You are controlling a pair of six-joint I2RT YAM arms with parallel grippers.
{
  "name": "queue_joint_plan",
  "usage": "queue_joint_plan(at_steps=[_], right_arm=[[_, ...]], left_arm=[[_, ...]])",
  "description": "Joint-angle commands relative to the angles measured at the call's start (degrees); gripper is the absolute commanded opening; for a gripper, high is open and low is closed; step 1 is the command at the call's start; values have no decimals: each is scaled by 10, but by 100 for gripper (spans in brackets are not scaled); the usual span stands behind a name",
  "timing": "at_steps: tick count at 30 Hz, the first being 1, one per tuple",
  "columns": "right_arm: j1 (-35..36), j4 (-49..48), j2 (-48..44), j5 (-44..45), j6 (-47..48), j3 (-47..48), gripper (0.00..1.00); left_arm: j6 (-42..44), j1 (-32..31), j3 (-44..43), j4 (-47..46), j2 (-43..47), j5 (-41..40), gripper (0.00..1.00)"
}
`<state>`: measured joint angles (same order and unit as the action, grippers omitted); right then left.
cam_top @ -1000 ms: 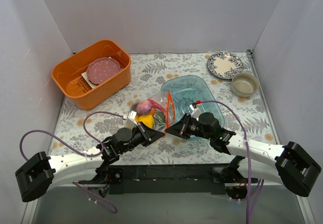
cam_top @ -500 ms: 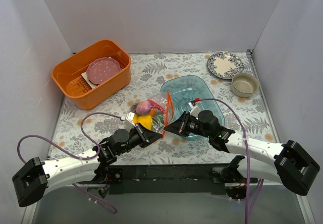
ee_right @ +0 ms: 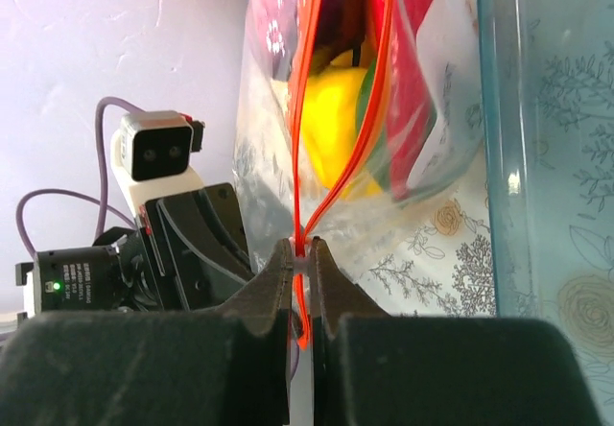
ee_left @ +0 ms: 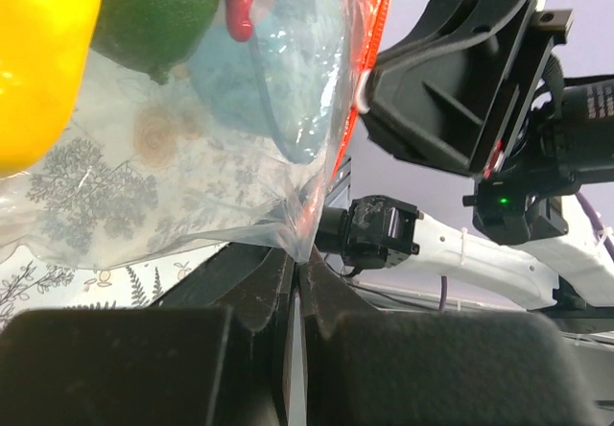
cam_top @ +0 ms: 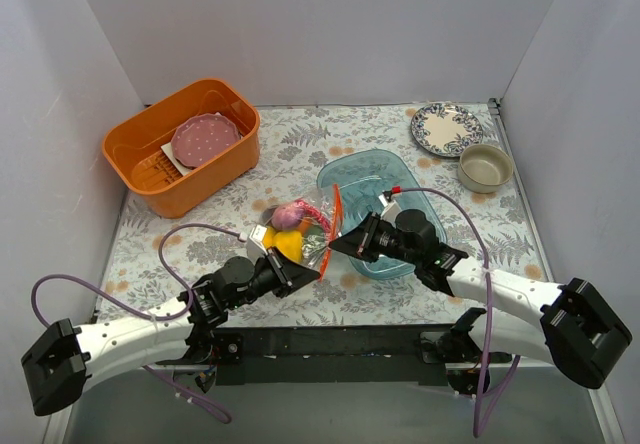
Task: Place the food in the zip-top bag and seal the zipper
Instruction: Zip the zipper food storage bag at the center of the board.
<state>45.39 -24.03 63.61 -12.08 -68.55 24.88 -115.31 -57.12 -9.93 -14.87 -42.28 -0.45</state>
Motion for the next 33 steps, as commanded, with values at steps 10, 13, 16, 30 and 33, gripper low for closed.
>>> queue_joint_plan(at_steps=[10, 13, 16, 30, 33], right_arm=[[-64, -66, 34, -9, 25, 57, 6], [-71, -67, 47, -19, 28, 64, 6], [-77, -71, 51, -23, 31, 66, 6], [-124, -73, 77, -40, 49, 95, 7], [-133, -73, 89, -45, 54, 106, 7]], left_arm=[[-84, -5, -3, 107, 55, 40, 0], [-82, -5, -7, 113, 55, 42, 0], [-80, -5, -7, 117, 56, 43, 0], [-81, -6, -13, 180, 99, 47, 0], [-84, -5, -11, 187, 110, 47, 0]])
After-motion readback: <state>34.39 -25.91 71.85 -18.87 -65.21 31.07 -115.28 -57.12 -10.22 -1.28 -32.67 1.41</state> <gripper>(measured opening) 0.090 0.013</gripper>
